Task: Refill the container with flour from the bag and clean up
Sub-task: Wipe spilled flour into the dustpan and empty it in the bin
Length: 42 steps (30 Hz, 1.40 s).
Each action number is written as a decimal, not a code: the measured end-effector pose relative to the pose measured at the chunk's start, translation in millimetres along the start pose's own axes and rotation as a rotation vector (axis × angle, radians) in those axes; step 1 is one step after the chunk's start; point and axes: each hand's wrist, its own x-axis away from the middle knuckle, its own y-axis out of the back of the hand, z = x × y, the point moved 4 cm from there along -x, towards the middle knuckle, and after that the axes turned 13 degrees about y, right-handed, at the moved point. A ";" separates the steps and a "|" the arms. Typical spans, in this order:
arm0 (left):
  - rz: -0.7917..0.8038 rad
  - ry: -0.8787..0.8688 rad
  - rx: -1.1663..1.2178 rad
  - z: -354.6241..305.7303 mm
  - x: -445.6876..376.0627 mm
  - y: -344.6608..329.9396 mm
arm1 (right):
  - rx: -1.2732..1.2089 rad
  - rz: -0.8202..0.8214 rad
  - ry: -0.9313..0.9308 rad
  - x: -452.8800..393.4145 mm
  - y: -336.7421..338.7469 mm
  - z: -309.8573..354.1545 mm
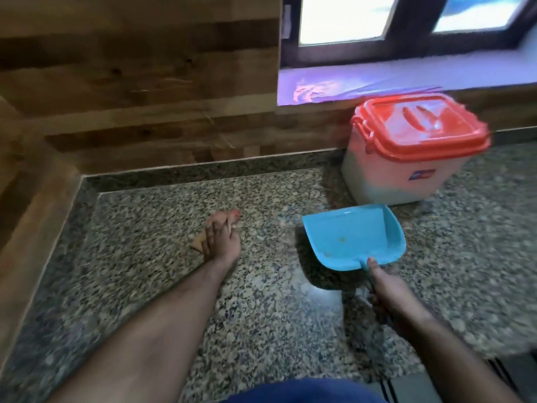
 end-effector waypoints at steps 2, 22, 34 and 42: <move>0.070 -0.066 -0.140 -32.9 -5.0 -20.2 | -0.016 -0.071 -0.030 9.5 15.6 -10.4; 0.457 -0.909 -0.662 -99.6 225.1 -191.5 | -0.284 -0.281 -0.247 148.1 148.9 -120.3; 0.818 0.119 0.826 -41.5 340.9 -190.9 | -0.222 -0.172 -0.243 225.2 211.4 -227.0; 0.649 0.179 1.078 0.8 356.1 -133.2 | -0.169 -0.055 -0.256 251.2 212.2 -269.0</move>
